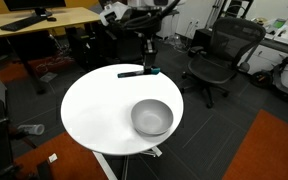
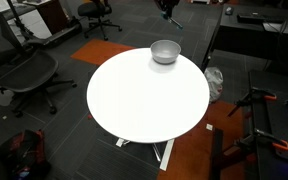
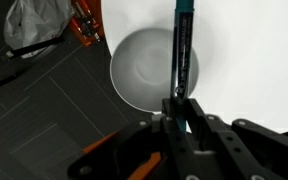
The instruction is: Put the marker in the bowl
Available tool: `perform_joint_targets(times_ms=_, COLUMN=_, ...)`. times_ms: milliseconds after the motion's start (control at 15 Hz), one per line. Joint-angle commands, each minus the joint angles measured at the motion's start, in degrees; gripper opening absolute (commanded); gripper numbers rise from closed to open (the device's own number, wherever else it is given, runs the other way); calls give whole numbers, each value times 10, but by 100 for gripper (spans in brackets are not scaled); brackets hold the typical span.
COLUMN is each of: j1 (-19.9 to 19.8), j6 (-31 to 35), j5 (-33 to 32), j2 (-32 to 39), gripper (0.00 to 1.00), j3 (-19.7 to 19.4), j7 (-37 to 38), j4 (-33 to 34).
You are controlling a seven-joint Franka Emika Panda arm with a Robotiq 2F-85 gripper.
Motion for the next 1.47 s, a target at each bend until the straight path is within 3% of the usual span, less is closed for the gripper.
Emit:
perform_joint_targets(times_ms=0, j1=-15, j6=29, j5=4, j2=44, gripper=5, j3=-7, j7=-20, j4=34)
perform_joint_targets(times_ms=533, j1=-26, j6=102, j5=8, j2=141, gripper=5, j3=-22, j7=-5, j4=86)
perform_joint_targets(times_ms=1400, j1=-34, j6=116, j5=38, j2=217, gripper=5, j3=-18, j7=-8, j4=122)
